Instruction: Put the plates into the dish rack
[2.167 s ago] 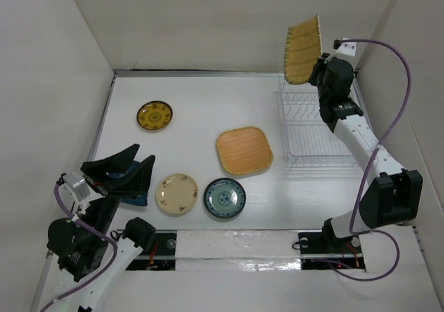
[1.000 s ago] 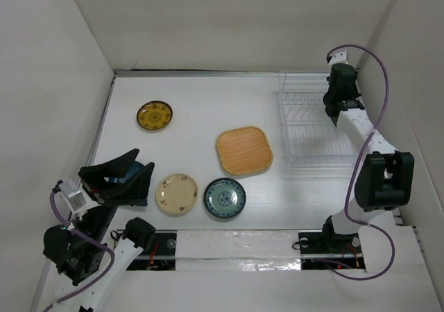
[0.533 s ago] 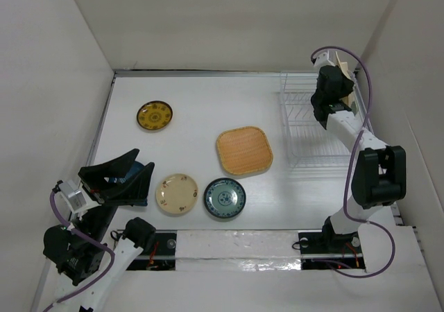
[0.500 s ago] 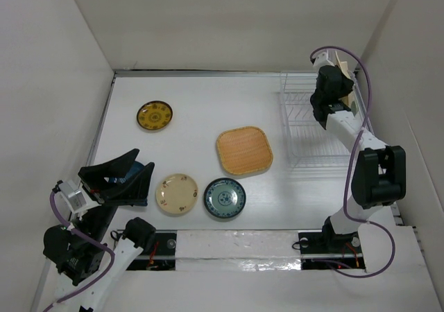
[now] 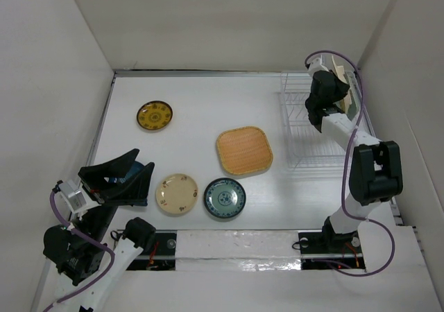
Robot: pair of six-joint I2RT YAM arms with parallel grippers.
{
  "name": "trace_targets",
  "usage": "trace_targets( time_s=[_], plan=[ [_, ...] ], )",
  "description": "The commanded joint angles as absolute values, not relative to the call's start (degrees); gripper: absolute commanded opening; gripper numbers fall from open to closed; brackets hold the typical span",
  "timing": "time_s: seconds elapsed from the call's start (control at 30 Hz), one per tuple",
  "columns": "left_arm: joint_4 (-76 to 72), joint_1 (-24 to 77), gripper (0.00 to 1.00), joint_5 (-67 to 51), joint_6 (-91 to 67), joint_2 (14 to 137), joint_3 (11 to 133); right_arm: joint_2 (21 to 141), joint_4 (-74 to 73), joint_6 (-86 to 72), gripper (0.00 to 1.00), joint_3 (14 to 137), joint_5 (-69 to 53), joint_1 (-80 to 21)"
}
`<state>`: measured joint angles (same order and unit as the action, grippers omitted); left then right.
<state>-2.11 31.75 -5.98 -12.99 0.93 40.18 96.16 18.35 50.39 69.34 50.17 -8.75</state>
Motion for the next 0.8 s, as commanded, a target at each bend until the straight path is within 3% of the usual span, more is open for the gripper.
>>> trace_targets(
  time_s=[0.0, 0.33, 0.77],
  plan=[
    [-5.01, 31.55, 0.55, -6.50, -13.45, -1.49, 40.96, 97.56, 22.41, 49.66, 0.00, 67.59, 52.12, -8.88],
    [-5.01, 31.55, 0.55, -6.15, -13.54, -1.58, 41.04, 100.72, 21.80, 46.76, 0.00, 65.66, 52.30, -10.72],
    [-5.10, 31.55, 0.55, -4.84, -14.50, -0.44, 40.69, 101.69, 5.19, 17.42, 0.00, 70.05, 38.32, -6.24]
  ],
)
